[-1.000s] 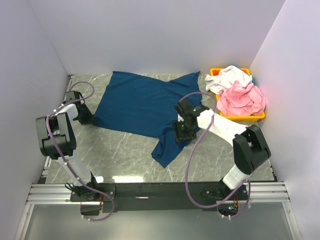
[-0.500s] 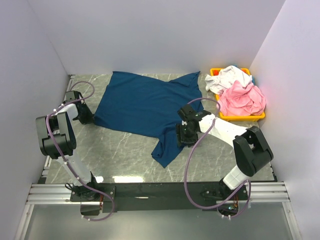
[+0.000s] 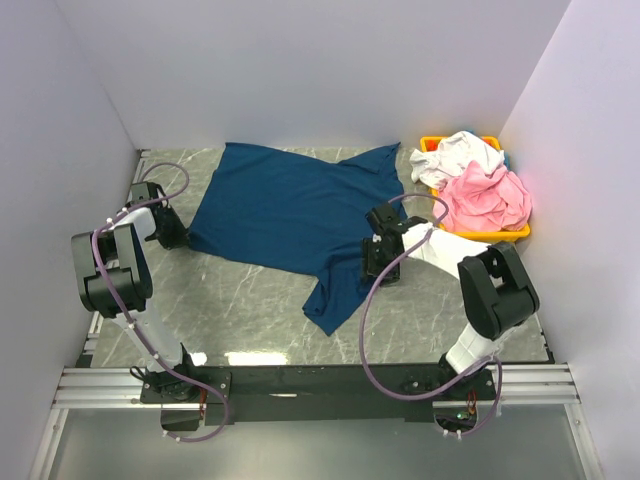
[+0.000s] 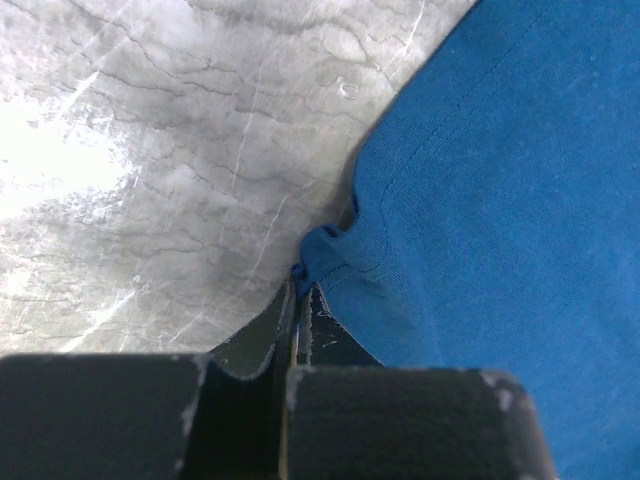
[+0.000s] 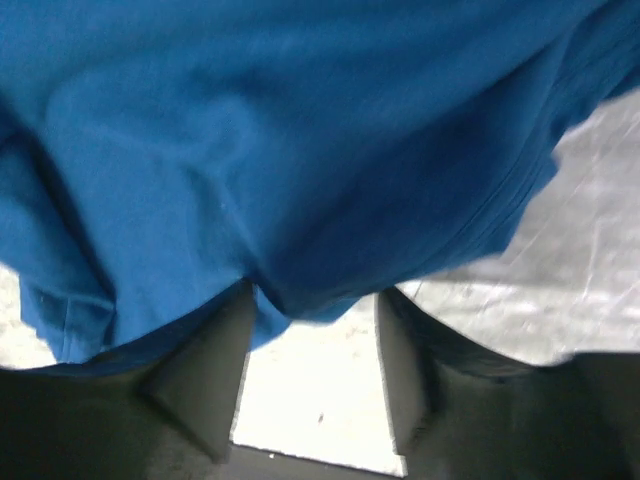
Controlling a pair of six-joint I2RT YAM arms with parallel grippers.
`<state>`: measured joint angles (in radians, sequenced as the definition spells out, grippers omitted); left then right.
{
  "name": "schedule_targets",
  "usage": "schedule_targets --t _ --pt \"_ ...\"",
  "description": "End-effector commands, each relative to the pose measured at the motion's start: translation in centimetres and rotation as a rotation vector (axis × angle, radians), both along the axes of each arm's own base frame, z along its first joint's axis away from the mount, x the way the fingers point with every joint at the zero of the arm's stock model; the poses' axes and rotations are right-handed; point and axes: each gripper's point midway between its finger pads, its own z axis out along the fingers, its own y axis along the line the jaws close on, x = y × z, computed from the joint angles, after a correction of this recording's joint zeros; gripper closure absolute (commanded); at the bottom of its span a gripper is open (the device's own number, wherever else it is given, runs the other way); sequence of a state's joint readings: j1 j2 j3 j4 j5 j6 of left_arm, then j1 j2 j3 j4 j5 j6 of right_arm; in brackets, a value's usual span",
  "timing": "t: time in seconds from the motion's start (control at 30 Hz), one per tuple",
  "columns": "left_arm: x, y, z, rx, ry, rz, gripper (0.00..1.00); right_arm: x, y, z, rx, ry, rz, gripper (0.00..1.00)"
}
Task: Fold and stack the t-shirts
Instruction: Flatten the tshirt out
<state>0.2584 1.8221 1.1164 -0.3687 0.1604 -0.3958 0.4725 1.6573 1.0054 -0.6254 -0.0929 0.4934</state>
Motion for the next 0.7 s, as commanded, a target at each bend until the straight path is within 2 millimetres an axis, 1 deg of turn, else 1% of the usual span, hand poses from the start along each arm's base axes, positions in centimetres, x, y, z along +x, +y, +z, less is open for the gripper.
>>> schedule_targets --t 0.0,0.03,0.1,0.13,0.17,0.2,0.23,0.27,0.33,0.37,0.4,0.47,0.5,0.53,0.67 --pt "-1.1 -0.8 0.1 -0.027 0.016 -0.028 1.00 1.4 -0.4 -0.8 0.032 -0.021 -0.006 0.44" --pt "-1.2 -0.9 0.1 -0.027 0.017 -0.034 1.00 1.5 -0.6 -1.0 0.035 -0.017 -0.006 0.51" --pt "-1.4 -0.7 0.1 -0.016 0.020 -0.044 0.99 1.9 -1.4 -1.1 0.040 -0.010 -0.010 0.60" --pt "-1.4 -0.5 0.2 -0.009 0.019 -0.042 1.00 2.0 -1.7 -1.0 0.035 -0.010 -0.008 0.72" --pt "-1.5 -0.4 0.2 -0.001 0.020 -0.042 1.00 2.0 -2.7 -0.8 0.015 0.001 -0.010 0.78" --pt "-1.6 -0.1 0.2 0.005 0.020 -0.039 1.00 2.1 -3.2 -0.4 0.002 -0.002 -0.012 0.83" --pt "-1.7 0.1 0.3 0.012 0.018 -0.035 1.00 2.2 -4.0 -0.1 -0.019 -0.007 -0.020 0.95" --pt "-1.7 0.2 0.5 0.015 0.016 -0.032 1.00 2.1 -4.7 0.6 -0.035 -0.009 -0.023 1.00" --pt "-1.8 0.4 0.7 0.014 0.009 -0.024 1.00 2.5 -6.6 2.0 -0.069 -0.035 -0.053 1.00" --pt "-1.9 0.4 0.8 0.013 0.006 -0.024 1.00 2.3 -7.3 2.6 -0.087 -0.026 -0.059 1.00" --pt "-2.0 0.4 0.8 0.013 0.004 -0.022 1.00 2.5 -8.1 3.3 -0.099 -0.041 -0.076 1.00" --pt "-2.1 0.0 0.8 -0.003 -0.006 -0.034 1.00 2.7 -9.0 4.3 -0.129 -0.053 -0.073 0.99" --pt "-2.0 -0.2 0.8 -0.009 -0.009 -0.039 1.00 2.8 -9.1 4.6 -0.129 -0.056 -0.073 0.94" --pt "-2.1 -0.2 0.7 -0.014 -0.012 -0.040 1.00 3.4 -9.0 5.3 -0.126 -0.073 -0.072 0.90" --pt "-2.0 -0.5 0.3 -0.032 -0.009 -0.055 1.00 4.0 -8.7 7.1 -0.112 -0.090 -0.082 0.73"
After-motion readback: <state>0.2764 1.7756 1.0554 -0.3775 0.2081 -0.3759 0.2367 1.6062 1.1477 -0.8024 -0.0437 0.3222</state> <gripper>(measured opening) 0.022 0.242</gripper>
